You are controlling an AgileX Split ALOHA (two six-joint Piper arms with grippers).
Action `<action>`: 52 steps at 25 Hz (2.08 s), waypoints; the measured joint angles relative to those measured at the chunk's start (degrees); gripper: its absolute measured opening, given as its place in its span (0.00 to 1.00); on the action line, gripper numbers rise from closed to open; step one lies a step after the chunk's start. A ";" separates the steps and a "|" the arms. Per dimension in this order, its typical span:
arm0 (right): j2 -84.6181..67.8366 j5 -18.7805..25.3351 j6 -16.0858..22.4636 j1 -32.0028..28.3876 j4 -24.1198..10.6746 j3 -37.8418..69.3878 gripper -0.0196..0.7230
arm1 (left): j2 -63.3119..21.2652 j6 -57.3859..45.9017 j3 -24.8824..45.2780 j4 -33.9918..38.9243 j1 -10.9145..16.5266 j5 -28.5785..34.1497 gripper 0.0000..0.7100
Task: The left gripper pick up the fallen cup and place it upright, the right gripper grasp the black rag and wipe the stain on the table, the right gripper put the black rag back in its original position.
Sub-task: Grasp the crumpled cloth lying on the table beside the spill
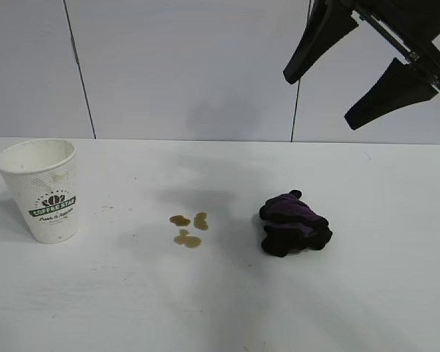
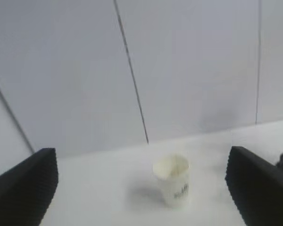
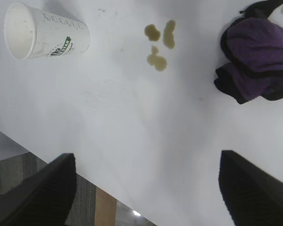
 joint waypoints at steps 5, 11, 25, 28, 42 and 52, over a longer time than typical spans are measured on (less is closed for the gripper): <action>0.05 0.06 -0.17 0.00 -0.44 0.00 0.79 | 0.00 -6.22 10.93 4.46 0.00 2.41 0.98; 0.10 0.00 -0.19 0.00 -1.09 0.00 0.79 | 0.06 -6.92 18.17 4.98 0.00 0.35 0.98; 8.49 -4.82 -0.57 0.59 -16.90 -1.70 0.79 | 0.06 -9.09 18.83 7.21 0.00 -0.19 0.98; 12.46 -5.61 -0.57 2.83 -18.65 -3.58 0.79 | 0.06 -9.15 18.83 7.21 0.00 -0.52 0.98; 25.23 -12.83 1.76 6.62 -22.11 -5.40 0.79 | 0.06 -9.20 18.83 7.21 0.00 -0.52 0.98; 27.60 -17.04 1.93 6.62 -22.18 -5.40 0.79 | 0.06 -9.25 18.83 7.21 0.00 -0.52 0.98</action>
